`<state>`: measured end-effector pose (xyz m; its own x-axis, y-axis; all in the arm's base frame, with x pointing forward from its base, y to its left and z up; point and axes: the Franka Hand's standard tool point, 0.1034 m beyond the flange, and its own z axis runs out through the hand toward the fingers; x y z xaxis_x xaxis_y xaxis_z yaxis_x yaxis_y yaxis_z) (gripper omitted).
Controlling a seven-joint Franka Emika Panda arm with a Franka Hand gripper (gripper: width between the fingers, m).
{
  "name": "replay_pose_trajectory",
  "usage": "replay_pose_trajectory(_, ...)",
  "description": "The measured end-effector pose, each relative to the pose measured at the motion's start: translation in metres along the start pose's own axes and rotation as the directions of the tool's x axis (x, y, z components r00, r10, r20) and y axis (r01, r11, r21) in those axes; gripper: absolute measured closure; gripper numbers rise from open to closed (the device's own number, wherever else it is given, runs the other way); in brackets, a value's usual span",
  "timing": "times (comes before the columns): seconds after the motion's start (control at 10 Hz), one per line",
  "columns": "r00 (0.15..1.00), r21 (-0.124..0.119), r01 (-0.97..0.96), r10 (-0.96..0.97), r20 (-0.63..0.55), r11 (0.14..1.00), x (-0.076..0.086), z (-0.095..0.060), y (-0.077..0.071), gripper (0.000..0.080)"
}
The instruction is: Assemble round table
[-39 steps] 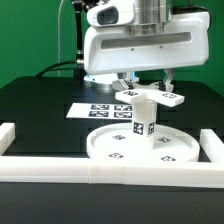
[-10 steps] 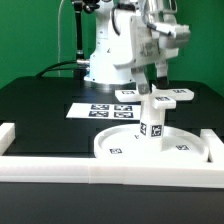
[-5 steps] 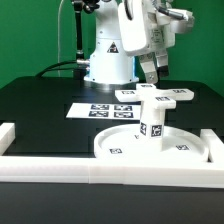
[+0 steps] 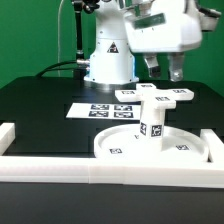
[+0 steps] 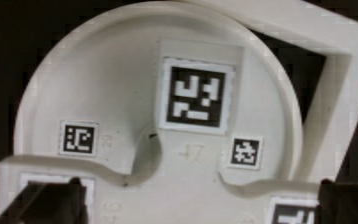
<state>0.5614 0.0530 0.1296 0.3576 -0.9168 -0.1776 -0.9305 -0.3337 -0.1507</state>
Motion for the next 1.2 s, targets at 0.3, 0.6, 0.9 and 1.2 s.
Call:
replay_pose_trajectory(0.3, 0.984, -0.002, 0.176, -0.176, -0.001, 0.984, 0.0007, 0.0003, 0.0003, 0.0151)
replay_pose_trajectory(0.6, 0.887, -0.025, 0.461, -0.461, 0.004, 0.887, 0.0013, 0.0028, 0.0039, 0.0151)
replay_pose_trajectory(0.9, 0.602, -0.053, 0.798, -0.797, 0.043, 0.6, -0.0013, 0.004, 0.007, 0.0151)
replay_pose_trajectory(1.2, 0.428, -0.054, 0.904, -0.902, 0.059, 0.425, 0.0005, 0.0038, 0.006, 0.0151)
